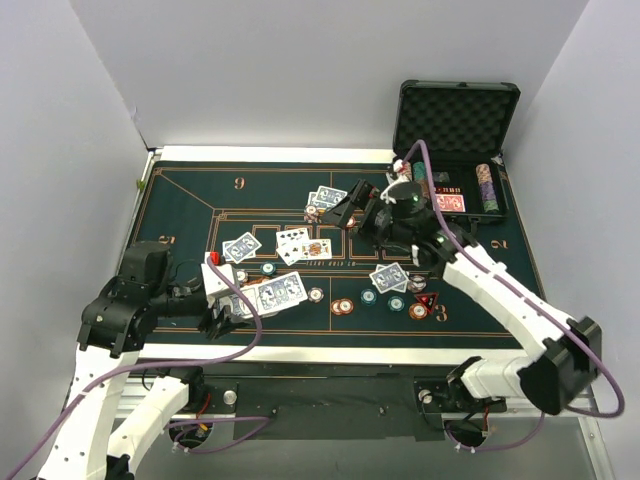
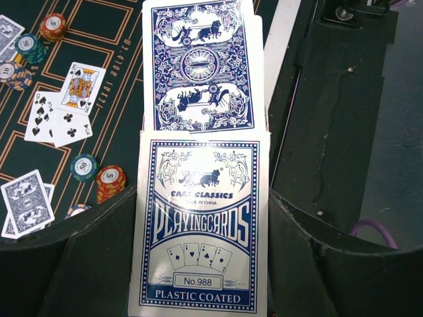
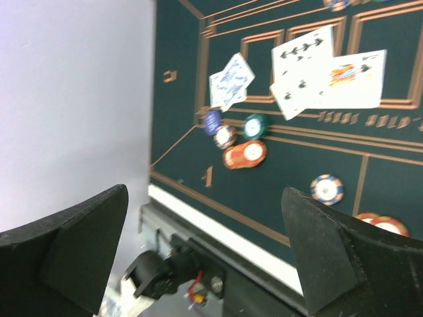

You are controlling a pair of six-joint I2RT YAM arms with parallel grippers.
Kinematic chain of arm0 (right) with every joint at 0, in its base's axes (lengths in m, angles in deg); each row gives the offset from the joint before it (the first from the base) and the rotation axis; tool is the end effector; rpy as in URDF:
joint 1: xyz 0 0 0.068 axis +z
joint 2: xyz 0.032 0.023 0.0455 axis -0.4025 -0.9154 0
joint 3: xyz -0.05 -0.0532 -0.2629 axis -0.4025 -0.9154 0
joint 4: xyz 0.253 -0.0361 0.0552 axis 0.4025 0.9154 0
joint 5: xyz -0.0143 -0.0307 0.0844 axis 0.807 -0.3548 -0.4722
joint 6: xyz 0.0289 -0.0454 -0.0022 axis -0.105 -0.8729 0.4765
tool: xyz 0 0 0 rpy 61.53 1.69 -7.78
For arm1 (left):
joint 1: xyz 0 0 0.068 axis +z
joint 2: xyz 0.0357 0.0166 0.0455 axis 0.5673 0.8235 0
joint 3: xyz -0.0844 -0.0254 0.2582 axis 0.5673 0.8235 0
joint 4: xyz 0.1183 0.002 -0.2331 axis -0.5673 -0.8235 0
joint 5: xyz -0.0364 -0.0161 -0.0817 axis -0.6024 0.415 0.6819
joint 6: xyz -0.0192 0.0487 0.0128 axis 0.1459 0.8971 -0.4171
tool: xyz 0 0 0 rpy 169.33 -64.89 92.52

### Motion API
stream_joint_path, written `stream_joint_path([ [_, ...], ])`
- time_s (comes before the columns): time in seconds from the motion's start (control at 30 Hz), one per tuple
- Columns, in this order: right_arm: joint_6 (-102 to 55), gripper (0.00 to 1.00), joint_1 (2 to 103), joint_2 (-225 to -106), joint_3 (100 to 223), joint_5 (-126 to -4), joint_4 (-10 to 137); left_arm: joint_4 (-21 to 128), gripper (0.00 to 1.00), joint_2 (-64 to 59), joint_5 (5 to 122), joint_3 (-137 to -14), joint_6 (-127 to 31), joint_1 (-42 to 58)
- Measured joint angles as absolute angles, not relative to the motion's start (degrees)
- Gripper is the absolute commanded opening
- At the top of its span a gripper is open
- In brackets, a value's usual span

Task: Distribute texas hold em gaming equipment

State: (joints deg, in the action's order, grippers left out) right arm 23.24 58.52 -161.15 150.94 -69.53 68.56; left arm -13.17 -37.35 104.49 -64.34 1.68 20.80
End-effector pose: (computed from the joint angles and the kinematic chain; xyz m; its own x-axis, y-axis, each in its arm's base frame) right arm 0.2538 0.1855 0.3492 -0.7257 0.4561 -0.5151 -0.2346 0.5398 0.8085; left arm 0.0884 -0.0494 0.3587 -0.1155 0.4431 -0.8890 0.9553 0.2947 0.0228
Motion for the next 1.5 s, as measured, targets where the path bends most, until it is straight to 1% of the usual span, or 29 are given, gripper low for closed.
stream_joint_path([
  [0.07,25.4,0.96,59.1,-157.2,147.9,-72.4,65.2,-13.2,0.29,-37.3,104.5,-63.7,1.7,20.8],
  [0.2,28.3,0.97,62.2,-153.3,143.2,-75.4,62.2,-13.1,0.29,-37.3,104.5,-62.9,1.7,20.8],
  [0.4,28.6,0.99,71.8,-152.8,142.5,-76.7,62.3,-12.8,0.29,-37.2,104.5,-62.7,1.7,20.8],
  [0.6,28.9,0.98,75.6,-153.3,142.5,-76.9,61.7,-12.3,0.29,-37.0,104.5,-62.7,1.6,20.8],
  [0.8,29.9,0.87,78.5,-156.1,142.5,-76.5,60.9,-11.4,0.29,-36.9,104.5,-62.7,1.1,20.8],
  [1.0,31.7,0.79,79.7,-157.6,142.5,-76.1,59.9,-10.6,0.29,-36.7,104.5,-62.7,0.2,20.8],
  [1.2,32.0,0.66,79.6,-157.1,142.5,-74.7,59.9,-10.6,0.29,-36.7,104.5,-62.7,-0.1,20.8],
  [1.23,32.0,0.61,79.5,-156.8,142.5,-74.5,60.1,-10.6,0.29,-36.7,104.5,-62.7,-0.1,20.8],
  [1.27,32.0,0.6,79.4,-156.5,142.5,-74.3,60.3,-10.5,0.29,-36.7,104.5,-62.7,-0.1,20.8],
  [1.3,32.0,0.56,79.3,-156.1,142.5,-74.2,60.4,-10.4,0.29,-36.7,104.5,-62.7,-0.2,20.8],
  [1.4,32.0,0.53,78.9,-155.1,142.5,-73.9,60.6,-10.1,0.29,-36.7,104.5,-62.7,-0.3,20.8],
  [1.5,32.0,0.47,78.5,-154.3,142.5,-73.6,60.9,-9.9,0.29,-36.7,104.5,-62.7,-0.3,20.8],
])
